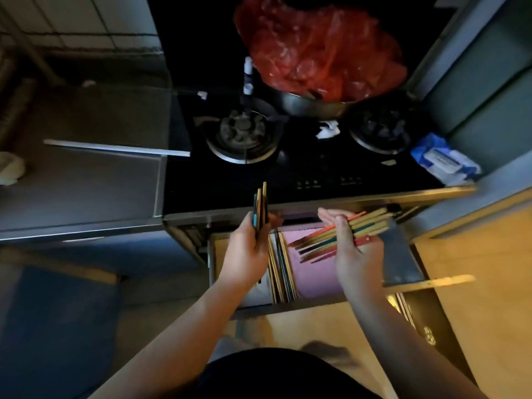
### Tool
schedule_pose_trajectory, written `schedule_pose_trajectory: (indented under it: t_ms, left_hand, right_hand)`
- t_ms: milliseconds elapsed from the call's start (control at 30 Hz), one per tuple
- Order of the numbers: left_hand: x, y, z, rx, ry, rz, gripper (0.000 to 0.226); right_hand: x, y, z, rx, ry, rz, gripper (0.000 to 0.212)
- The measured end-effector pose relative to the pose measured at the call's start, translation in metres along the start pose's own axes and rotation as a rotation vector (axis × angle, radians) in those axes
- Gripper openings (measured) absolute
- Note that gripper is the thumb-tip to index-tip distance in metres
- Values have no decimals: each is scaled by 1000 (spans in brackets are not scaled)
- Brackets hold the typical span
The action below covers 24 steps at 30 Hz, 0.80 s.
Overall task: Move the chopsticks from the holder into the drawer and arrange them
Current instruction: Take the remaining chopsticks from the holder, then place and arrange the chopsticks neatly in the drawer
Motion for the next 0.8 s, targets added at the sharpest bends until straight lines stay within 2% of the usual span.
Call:
schedule_pose_trajectory:
  t_ms: [200,367,533,800]
  left_hand:
    - [-12,-57,-47,-54,-117,146,23]
    - [-20,-116,-90,-95,-116,247,24]
    - [-30,-198,-129,-161,-93,346,23]
    - [-56,-326,-171,-176,-51,443,15]
  right_hand:
    - [-24,51,3,124,86,-224,7]
    - [-37,118,-13,209,68,-352,23]
    - [-42,198,-46,228,-44,-426,27]
    - [-52,326,-103,430,-354,-387,35]
Point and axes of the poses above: each hand's wrist, its own x-axis away from the middle knuckle, its own z-axis out of the back of the hand, y = z × x, the point moved 4 cm from there along -x, towards the middle knuckle, and after that the axes turned 11 degrees about y, right-handed, at the moved point
